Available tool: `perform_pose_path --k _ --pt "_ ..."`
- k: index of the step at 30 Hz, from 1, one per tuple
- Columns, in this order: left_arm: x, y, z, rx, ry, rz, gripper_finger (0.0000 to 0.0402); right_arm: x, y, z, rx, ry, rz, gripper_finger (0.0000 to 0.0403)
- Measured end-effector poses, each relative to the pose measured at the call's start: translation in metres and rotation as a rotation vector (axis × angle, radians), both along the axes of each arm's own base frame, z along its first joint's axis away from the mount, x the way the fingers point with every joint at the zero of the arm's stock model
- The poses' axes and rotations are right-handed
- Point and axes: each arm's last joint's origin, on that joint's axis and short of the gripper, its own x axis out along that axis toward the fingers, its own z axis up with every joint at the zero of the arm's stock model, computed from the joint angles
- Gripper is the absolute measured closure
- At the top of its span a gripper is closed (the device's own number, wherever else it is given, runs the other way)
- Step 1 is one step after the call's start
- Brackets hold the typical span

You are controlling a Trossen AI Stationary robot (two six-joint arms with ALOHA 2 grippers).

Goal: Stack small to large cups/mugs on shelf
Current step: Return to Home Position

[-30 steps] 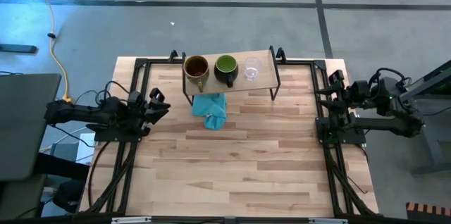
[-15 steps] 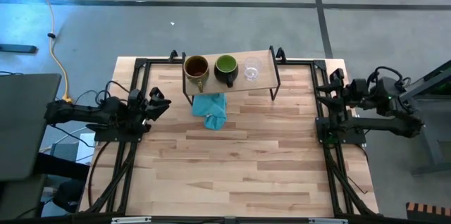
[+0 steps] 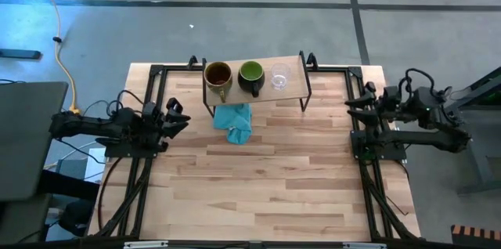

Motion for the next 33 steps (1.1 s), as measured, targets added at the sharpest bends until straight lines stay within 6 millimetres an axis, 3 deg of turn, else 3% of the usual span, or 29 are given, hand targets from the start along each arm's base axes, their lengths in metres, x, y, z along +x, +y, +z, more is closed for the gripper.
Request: perform_pose_path --k 12,27,33 --pt "0.001 0.000 -0.002 0.000 0.018 0.000 0.0311 -0.001 0.004 0.005 -0.292 -0.065 0.108 0.0258" --pt "0.001 -0.001 -0.003 0.050 0.038 -0.025 0.0311 0.000 0.005 0.008 -0.338 -0.125 0.128 0.0258" --pt "0.001 -0.003 -0.003 0.091 0.040 -0.058 0.0311 0.018 0.003 -0.014 -0.324 -0.196 0.108 0.0258"
